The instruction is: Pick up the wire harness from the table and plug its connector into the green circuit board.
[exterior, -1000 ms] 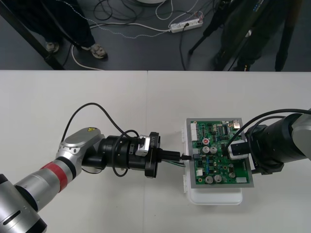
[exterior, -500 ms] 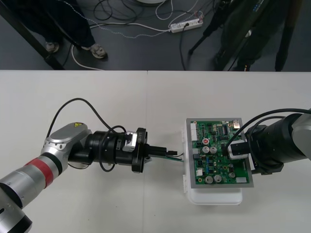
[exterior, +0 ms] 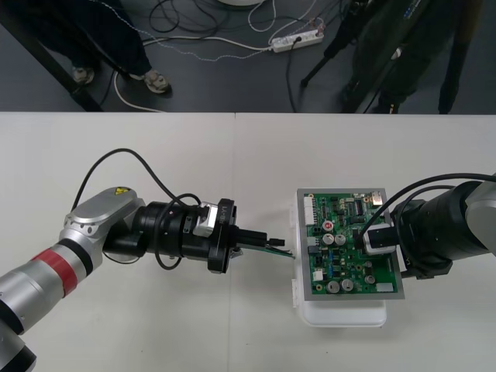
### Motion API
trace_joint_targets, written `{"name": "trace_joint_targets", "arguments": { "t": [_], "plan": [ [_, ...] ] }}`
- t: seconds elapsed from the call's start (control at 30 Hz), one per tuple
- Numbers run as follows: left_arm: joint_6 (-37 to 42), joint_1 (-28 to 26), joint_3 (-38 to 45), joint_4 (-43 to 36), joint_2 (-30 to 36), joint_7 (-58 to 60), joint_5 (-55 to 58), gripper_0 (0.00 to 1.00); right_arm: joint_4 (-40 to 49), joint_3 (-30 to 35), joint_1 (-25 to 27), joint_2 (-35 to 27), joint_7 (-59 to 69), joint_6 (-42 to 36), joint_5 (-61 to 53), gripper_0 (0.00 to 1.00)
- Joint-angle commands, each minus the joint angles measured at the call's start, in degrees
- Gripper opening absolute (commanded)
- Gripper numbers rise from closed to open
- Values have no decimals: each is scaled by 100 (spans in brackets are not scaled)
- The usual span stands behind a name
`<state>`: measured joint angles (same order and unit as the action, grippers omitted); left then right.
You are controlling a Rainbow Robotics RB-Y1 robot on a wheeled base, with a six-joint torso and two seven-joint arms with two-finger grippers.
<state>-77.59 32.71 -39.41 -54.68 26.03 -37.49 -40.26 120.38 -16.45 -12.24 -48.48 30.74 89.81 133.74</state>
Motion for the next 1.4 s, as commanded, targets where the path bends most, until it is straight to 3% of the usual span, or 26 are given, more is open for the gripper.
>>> {"name": "trace_joint_targets", "arguments": {
  "t": [0.03,1.4],
  "plan": [
    [420,-336,373,-596,139,444,-377,0,91,-78,-173,5,292,19,-76,100],
    [860,-477,373,-658,-494,268,-544,0,91,-78,-173,5,275,19,-128,100]
  ]
}}
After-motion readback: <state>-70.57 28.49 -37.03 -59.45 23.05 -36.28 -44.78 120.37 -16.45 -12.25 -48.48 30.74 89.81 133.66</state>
